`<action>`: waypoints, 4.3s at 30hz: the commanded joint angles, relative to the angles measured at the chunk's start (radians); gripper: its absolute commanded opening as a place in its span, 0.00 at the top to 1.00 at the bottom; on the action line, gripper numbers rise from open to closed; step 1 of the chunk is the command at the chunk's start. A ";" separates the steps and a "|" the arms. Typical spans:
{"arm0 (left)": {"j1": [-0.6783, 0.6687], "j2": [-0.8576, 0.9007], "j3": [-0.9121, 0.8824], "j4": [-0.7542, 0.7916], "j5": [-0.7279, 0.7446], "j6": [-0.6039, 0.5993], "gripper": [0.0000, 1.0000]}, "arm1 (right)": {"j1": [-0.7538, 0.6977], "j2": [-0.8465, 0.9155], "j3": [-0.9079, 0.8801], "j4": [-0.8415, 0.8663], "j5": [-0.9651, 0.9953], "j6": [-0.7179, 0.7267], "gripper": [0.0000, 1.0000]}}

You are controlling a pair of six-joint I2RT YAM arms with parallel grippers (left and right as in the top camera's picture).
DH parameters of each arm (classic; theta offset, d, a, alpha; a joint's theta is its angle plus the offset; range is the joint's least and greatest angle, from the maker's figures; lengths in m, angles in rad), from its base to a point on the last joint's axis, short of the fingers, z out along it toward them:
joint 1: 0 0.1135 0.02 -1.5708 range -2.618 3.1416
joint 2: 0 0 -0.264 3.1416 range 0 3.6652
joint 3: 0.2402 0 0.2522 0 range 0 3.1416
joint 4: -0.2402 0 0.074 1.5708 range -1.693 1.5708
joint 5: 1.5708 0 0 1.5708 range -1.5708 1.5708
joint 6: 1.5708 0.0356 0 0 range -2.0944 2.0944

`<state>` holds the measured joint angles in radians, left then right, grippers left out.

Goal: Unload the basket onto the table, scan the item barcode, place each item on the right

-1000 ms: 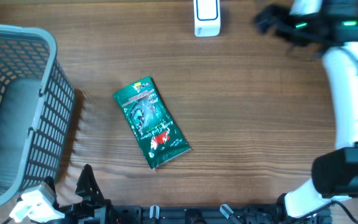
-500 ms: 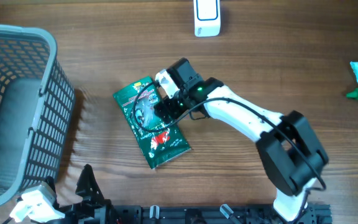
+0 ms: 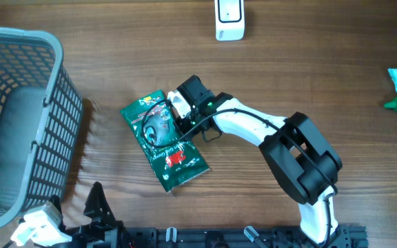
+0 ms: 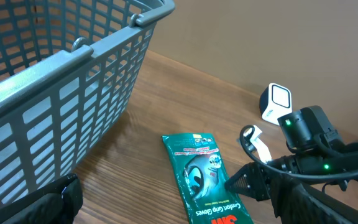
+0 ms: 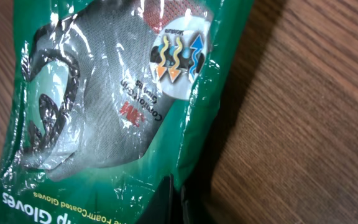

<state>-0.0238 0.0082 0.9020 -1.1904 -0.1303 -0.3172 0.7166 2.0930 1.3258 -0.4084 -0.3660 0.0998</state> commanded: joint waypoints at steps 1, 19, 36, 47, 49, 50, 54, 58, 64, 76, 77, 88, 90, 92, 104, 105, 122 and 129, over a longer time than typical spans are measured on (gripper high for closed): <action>0.006 -0.002 -0.001 0.001 -0.002 -0.006 0.00 | -0.055 -0.041 0.021 -0.086 0.045 0.124 0.96; 0.006 -0.002 -0.001 0.001 -0.002 -0.006 0.00 | -0.134 -0.505 0.022 -0.583 0.716 0.487 0.95; 0.006 -0.002 -0.001 0.001 -0.002 -0.006 0.00 | -0.138 -0.505 0.022 -0.943 0.537 1.834 0.96; 0.006 -0.002 -0.001 0.001 -0.002 -0.006 0.00 | -0.138 -0.505 0.008 -1.046 0.417 1.756 0.96; 0.006 -0.002 -0.001 0.001 -0.002 -0.006 0.00 | -0.138 -0.484 0.007 -1.013 0.451 1.746 0.96; 0.006 -0.002 -0.001 0.001 -0.002 -0.006 0.00 | -0.138 -0.459 0.007 -0.997 0.455 1.722 0.95; 0.006 -0.002 -0.001 0.001 -0.002 -0.006 0.00 | -0.138 -0.339 0.007 -0.873 0.455 1.476 0.96; 0.006 -0.002 -0.001 0.001 -0.002 -0.006 0.00 | -0.168 -0.312 0.009 -0.855 0.449 1.418 0.37; 0.006 -0.002 -0.001 0.001 -0.002 -0.006 0.00 | -0.248 -0.312 0.009 -0.764 0.414 1.314 0.95; 0.006 -0.002 -0.001 0.001 -0.002 -0.006 0.00 | -0.273 -0.179 -0.072 -0.674 0.364 1.286 0.81; 0.006 -0.002 -0.001 0.001 -0.002 -0.006 0.00 | -0.273 -0.174 -0.072 -0.671 0.364 1.287 0.94; 0.006 -0.002 -0.001 0.001 -0.002 -0.006 0.00 | -0.286 -0.287 0.126 -0.878 -0.111 1.257 0.96; 0.006 -0.002 -0.001 0.001 -0.002 -0.006 0.00 | -0.291 -0.286 0.125 -0.895 -0.334 1.248 0.84; 0.006 -0.002 -0.001 0.001 -0.002 -0.006 0.00 | -0.291 -0.286 0.125 -0.891 -0.507 1.205 0.86; 0.006 -0.002 -0.001 0.001 -0.002 -0.006 0.00 | -0.323 -0.284 0.125 -0.882 -0.501 1.843 0.95; 0.006 -0.002 -0.001 0.001 -0.002 -0.006 0.00 | -0.331 -0.284 0.125 -0.879 -0.484 1.897 0.95; 0.006 -0.002 -0.001 0.001 -0.002 -0.006 0.00 | -0.429 -0.063 0.125 -0.920 -0.946 1.968 0.95; 0.006 -0.002 -0.001 0.001 -0.002 -0.006 0.00 | -0.455 -0.063 0.125 -0.965 -0.879 1.968 0.95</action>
<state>-0.0238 0.0082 0.9020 -1.1904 -0.1307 -0.3172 0.2687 2.0182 1.4368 -1.3655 -1.2598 2.0460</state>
